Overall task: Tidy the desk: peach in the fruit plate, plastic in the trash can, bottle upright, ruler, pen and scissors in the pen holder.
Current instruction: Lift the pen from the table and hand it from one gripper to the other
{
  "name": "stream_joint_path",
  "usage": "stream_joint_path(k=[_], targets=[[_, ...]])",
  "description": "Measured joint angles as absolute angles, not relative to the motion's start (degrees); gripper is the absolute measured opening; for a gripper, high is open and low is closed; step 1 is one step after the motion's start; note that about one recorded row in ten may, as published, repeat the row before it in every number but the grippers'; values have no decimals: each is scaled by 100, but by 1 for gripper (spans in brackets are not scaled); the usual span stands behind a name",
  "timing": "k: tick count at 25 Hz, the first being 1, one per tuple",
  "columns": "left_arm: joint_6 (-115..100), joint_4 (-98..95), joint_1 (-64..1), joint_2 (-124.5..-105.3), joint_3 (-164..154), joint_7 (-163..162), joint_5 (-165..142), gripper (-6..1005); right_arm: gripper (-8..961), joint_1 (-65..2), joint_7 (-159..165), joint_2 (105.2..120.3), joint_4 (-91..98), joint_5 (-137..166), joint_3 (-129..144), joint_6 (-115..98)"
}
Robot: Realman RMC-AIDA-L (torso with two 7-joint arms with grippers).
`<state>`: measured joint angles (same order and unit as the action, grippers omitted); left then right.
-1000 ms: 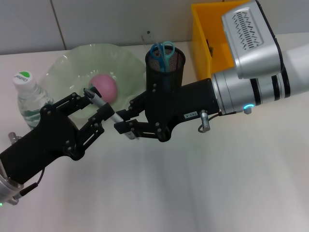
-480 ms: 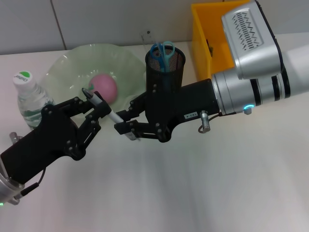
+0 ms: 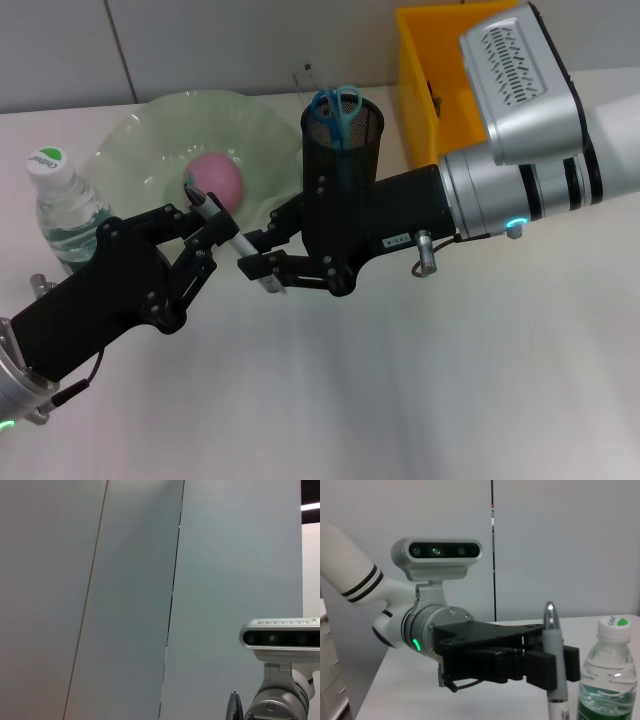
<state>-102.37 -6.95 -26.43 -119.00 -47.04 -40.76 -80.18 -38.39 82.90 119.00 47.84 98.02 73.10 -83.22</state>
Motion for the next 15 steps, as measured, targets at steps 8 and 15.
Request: stream_joint_path(k=[8, 15], targets=[[-10244, -685, -2646, -11900, -4704, -4078, -8019, 148, 155, -3832, 8340, 11900, 4796, 9771, 7295, -8325], [-10236, -685, -2637, -11900, -4697, -4078, -7997, 147, 366, -3832, 8360, 11900, 4799, 9770, 7293, -8284]])
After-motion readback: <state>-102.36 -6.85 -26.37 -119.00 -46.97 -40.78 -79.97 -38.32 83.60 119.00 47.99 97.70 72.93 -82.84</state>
